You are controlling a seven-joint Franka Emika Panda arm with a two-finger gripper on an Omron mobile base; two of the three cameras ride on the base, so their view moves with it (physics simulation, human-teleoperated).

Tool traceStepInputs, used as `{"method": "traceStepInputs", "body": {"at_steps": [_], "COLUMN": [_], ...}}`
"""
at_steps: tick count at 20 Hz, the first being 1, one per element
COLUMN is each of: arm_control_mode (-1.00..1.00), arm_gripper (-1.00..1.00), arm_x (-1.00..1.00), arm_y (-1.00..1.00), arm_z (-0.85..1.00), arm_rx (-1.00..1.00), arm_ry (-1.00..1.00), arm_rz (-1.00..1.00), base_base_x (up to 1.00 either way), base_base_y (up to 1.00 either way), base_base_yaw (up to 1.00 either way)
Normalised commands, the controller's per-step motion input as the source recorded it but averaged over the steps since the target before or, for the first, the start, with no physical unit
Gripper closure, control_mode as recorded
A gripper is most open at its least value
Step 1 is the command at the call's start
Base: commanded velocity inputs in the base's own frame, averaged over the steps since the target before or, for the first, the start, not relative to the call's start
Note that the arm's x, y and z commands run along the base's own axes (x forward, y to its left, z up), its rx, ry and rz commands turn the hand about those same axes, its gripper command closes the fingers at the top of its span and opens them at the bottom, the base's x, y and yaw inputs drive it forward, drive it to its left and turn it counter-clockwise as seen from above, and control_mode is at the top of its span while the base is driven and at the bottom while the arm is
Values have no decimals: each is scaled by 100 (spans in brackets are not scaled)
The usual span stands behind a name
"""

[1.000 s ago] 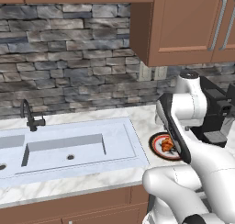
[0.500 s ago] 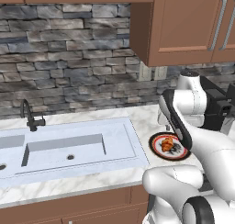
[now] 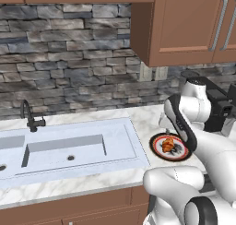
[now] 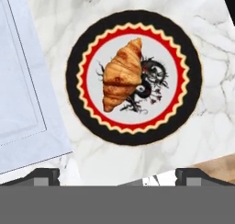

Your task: Pick the croissant and place it on the pan. Then turn on the stove to warm the croissant.

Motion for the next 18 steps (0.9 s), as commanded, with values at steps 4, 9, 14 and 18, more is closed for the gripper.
{"method": "traceStepInputs", "body": {"at_steps": [4,9,14,18], "arm_control_mode": [-100,-100,-100,-100], "arm_gripper": [-100,-100,-100,-100], "arm_x": [22,18,21,20], "arm_y": [0,0,0,0], "arm_z": [-9,-7,-6,-15], "arm_rx": [8,5,2,0], "arm_ry": [0,0,0,0], "arm_rz": [0,-2,-4,-5], "base_base_x": [0,0,0,0], "base_base_y": [0,0,0,0], "base_base_yaw": [0,0,0,0]}}
